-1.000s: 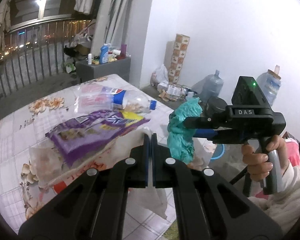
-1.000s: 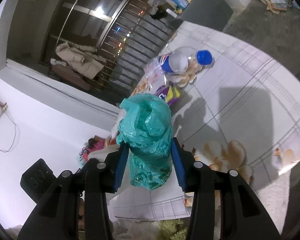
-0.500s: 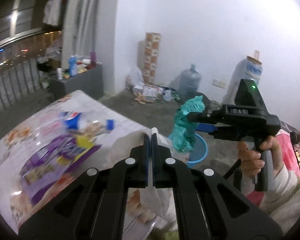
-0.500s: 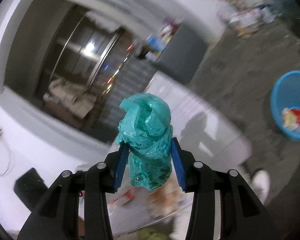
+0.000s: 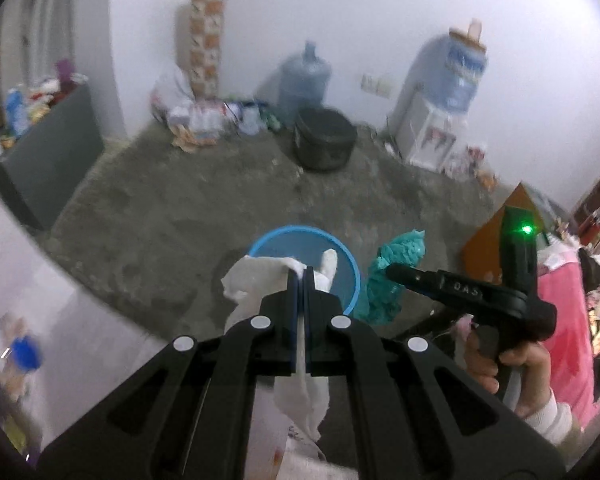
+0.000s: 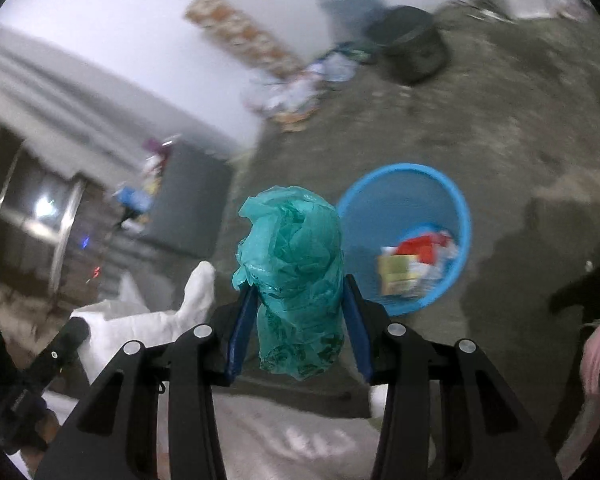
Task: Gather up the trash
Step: 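Lift both bags and carry them over the blue wastebasket, then open both grippers to drop the bags into the wastebasket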
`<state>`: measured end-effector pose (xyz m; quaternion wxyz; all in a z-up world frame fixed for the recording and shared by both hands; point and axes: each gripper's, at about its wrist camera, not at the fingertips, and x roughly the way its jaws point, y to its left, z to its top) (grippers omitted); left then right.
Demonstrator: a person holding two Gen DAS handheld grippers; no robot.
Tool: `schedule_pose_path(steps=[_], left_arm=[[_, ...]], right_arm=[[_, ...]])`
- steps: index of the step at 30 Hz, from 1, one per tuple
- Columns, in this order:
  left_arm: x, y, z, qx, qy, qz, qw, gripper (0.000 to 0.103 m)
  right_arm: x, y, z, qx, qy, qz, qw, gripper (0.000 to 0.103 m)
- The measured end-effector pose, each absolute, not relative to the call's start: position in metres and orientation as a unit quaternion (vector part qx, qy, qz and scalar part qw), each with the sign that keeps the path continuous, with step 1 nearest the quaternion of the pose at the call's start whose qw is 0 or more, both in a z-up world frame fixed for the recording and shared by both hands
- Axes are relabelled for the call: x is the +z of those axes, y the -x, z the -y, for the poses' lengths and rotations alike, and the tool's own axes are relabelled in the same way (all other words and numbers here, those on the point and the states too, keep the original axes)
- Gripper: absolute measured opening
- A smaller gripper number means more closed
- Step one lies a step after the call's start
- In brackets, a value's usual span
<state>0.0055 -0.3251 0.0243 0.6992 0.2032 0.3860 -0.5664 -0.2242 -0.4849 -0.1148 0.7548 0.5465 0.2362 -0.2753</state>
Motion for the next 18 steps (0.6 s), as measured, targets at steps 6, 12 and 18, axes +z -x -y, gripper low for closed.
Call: schedule_pose_path(steps=[6,12,18], left_arm=[[-0.033,-0.012,0.419,-0.563,-0.245,-0.406,0.677,0.001],[-0.1,-0.024,0.478,-0.538,-0.279,-0.436,0.665,0.036],[-0.1,-0.029,0.465,-0.528,-0.267,-0.44,0.676,0.045]], right_arm=[[-0.169,0.212,0.523,-0.316,-0.567,-0.266,0.713,0.043],[-0.235,0.193,0.553,-0.353,-0.546,-0.332,0.684,0.07],[-0.245,0.206,0.55,-0.365,-0.56,-0.322,0.671,0.07]])
